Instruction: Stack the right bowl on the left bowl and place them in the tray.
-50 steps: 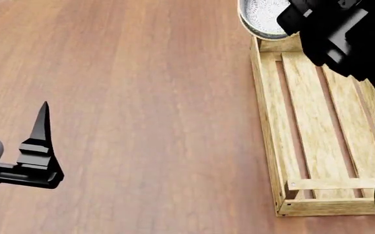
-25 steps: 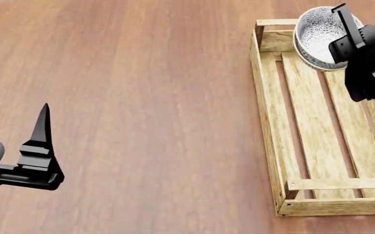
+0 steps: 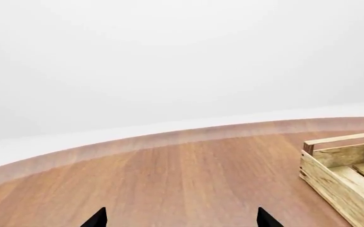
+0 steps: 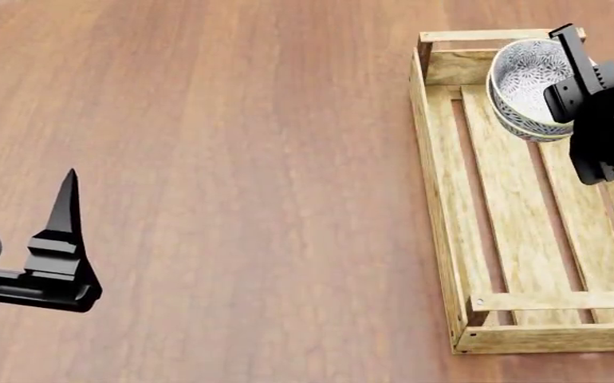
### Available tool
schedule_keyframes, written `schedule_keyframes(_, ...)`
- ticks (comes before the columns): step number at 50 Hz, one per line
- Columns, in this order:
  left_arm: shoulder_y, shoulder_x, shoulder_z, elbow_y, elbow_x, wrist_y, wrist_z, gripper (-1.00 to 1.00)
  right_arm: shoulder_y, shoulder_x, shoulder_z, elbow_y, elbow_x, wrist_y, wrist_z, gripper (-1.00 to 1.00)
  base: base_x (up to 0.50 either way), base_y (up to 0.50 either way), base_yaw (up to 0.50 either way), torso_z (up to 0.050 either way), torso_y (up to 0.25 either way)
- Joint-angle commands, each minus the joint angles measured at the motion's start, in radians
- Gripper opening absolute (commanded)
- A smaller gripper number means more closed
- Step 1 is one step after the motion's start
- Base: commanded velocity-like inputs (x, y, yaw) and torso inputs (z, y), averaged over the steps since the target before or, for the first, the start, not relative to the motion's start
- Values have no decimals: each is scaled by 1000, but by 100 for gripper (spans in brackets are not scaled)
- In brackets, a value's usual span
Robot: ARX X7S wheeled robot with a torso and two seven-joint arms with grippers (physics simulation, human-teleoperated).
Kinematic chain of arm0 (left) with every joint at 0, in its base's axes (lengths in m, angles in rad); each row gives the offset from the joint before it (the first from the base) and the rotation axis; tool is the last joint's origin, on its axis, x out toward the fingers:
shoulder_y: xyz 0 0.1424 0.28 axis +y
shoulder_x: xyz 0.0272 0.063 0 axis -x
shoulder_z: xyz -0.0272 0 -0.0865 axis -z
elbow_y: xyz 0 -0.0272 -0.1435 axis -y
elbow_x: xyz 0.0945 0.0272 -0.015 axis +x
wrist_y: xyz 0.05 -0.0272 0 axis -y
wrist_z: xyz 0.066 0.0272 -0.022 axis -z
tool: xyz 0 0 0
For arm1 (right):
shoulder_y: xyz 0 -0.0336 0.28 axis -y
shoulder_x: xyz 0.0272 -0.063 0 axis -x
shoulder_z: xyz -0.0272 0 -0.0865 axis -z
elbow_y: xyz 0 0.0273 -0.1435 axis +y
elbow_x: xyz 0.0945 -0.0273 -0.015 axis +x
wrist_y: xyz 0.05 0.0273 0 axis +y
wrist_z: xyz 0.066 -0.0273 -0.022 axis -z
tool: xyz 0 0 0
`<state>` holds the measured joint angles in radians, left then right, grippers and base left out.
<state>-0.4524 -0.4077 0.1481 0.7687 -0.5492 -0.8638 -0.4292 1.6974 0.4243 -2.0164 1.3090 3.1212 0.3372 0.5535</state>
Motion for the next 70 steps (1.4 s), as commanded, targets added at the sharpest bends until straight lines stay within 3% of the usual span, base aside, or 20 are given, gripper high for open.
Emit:
schedule_keyframes(1,-3,14,-10,-1,15,-5,20,100,-16,-19,50,0,-8,17,-32,-100,0,0,0,0,0)
schedule_keyframes(16,-4,2,19,-12,34,5,18,100,-34,-20,52,0,-9,3,-39,-100,0,0,0,0,-163)
schedule_keyframes(70,21,-8,3,-17,9,33,6,100,-105,-40,4,0,-8,-2,65,-100,0,0,0,0,0)
